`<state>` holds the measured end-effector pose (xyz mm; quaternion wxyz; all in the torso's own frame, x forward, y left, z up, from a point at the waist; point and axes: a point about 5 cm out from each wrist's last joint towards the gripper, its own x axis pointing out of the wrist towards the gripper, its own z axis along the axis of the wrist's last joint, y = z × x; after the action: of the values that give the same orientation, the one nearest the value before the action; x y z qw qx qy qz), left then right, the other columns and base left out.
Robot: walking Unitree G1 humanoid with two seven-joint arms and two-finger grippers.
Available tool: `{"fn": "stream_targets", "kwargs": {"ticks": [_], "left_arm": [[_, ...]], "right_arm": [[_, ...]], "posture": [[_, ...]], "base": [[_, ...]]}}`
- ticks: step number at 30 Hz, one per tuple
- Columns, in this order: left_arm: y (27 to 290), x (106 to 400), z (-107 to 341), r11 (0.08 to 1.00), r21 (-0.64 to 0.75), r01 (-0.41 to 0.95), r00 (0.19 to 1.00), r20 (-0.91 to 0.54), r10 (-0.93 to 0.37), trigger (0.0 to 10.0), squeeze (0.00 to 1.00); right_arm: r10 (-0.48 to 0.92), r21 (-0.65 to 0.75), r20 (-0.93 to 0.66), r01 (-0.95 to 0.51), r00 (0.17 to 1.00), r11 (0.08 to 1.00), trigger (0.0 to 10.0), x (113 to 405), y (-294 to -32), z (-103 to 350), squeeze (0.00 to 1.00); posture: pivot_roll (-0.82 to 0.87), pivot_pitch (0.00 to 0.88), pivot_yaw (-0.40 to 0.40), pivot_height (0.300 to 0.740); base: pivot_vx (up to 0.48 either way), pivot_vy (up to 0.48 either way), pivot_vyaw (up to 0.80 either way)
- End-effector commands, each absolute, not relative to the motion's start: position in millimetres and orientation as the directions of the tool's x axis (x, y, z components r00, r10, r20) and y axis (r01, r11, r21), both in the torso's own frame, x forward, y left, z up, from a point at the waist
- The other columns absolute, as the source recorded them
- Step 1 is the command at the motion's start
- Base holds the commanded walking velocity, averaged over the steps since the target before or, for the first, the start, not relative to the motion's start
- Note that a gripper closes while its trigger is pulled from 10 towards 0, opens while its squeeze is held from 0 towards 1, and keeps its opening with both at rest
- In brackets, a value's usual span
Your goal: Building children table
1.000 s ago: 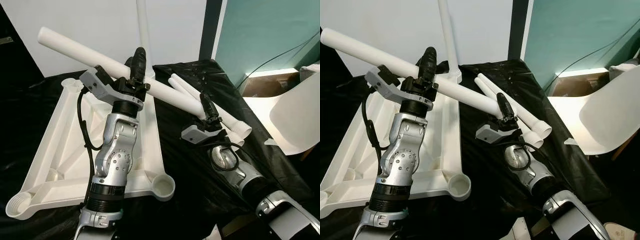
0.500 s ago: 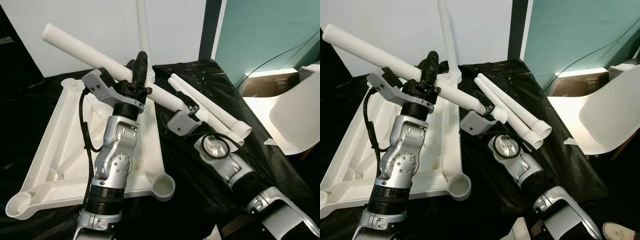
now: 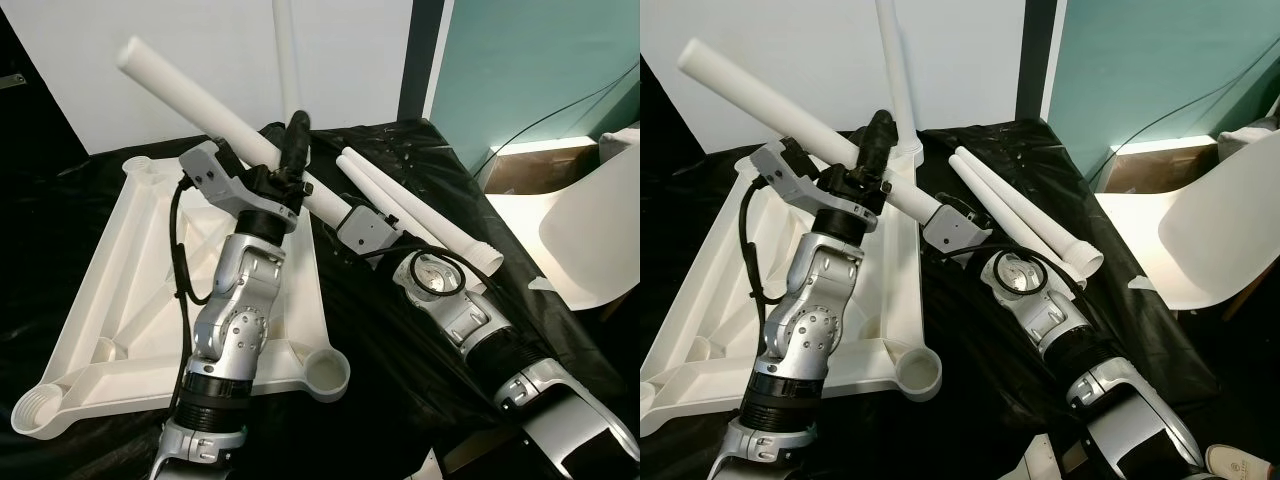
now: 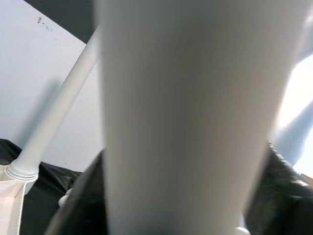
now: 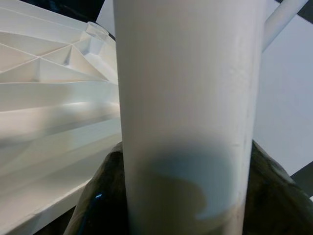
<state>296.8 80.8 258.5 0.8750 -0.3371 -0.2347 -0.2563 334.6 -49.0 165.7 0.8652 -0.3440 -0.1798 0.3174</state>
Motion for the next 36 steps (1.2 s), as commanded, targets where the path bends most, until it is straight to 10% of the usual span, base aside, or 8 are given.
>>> {"fn": "stream_targets", "kwargs": {"ticks": [1, 5, 6, 26, 27, 30, 33, 36], "left_arm": [[71, 286, 279, 0.592, -0.339, 0.731, 0.624, 0.684, -0.378, 10.0, 1.00], [71, 287, 279, 0.605, -0.343, 0.718, 0.636, 0.677, -0.370, 10.0, 1.00], [74, 289, 282, 0.619, -0.356, 0.700, 0.647, 0.683, -0.339, 10.0, 0.00], [72, 292, 289, 0.642, -0.354, 0.680, 0.663, 0.672, -0.330, 9.2, 0.00], [72, 289, 289, 0.634, -0.339, 0.695, 0.643, 0.688, -0.337, 0.0, 0.00], [72, 287, 289, 0.630, -0.321, 0.707, 0.626, 0.698, -0.347, 0.0, 0.00], [68, 284, 288, 0.622, -0.289, 0.728, 0.600, 0.708, -0.373, 0.0, 0.00], [66, 283, 288, 0.612, -0.278, 0.740, 0.587, 0.712, -0.386, 0.0, 0.00]], "right_arm": [[0.697, -0.731, 0.055, -0.447, 0.715, 0.516, 0.0, 329, -37, 158, 0.00], [0.675, -0.735, 0.081, -0.414, 0.733, 0.537, 0.0, 331, -38, 161, 0.00], [0.606, -0.722, 0.194, -0.307, 0.771, 0.621, 0.0, 334, -40, 172, 0.00], [0.332, -0.702, 0.547, 0.205, 0.769, 0.682, 0.0, 323, -56, 143, 0.00], [0.328, -0.697, 0.557, 0.215, 0.763, 0.684, 0.0, 322, -55, 142, 0.00], [0.333, -0.699, 0.560, 0.217, 0.758, 0.682, 0.0, 322, -53, 142, 0.00], [0.333, -0.701, 0.568, 0.230, 0.753, 0.674, 10.0, 324, -51, 142, 0.00], [0.339, -0.708, 0.544, 0.203, 0.768, 0.676, 10.0, 327, -50, 139, 0.00]], "posture": [[0.07, 0.000, 0.039, 0.740], [0.07, 0.000, 0.039, 0.740], [0.06, 0.000, 0.040, 0.740], [0.08, 0.000, 0.041, 0.740], [0.08, 0.000, 0.041, 0.740], [0.08, 0.000, 0.042, 0.740], [0.07, 0.000, 0.046, 0.740], [0.07, 0.000, 0.049, 0.740]], "base": [[0.000, 0.000, 0.00], [0.000, 0.000, 0.00], [0.000, 0.000, 0.00], [0.000, 0.000, 0.00], [0.000, 0.000, 0.00], [0.000, 0.000, 0.00], [0.000, 0.000, 0.00], [0.000, 0.000, 0.00]]}}
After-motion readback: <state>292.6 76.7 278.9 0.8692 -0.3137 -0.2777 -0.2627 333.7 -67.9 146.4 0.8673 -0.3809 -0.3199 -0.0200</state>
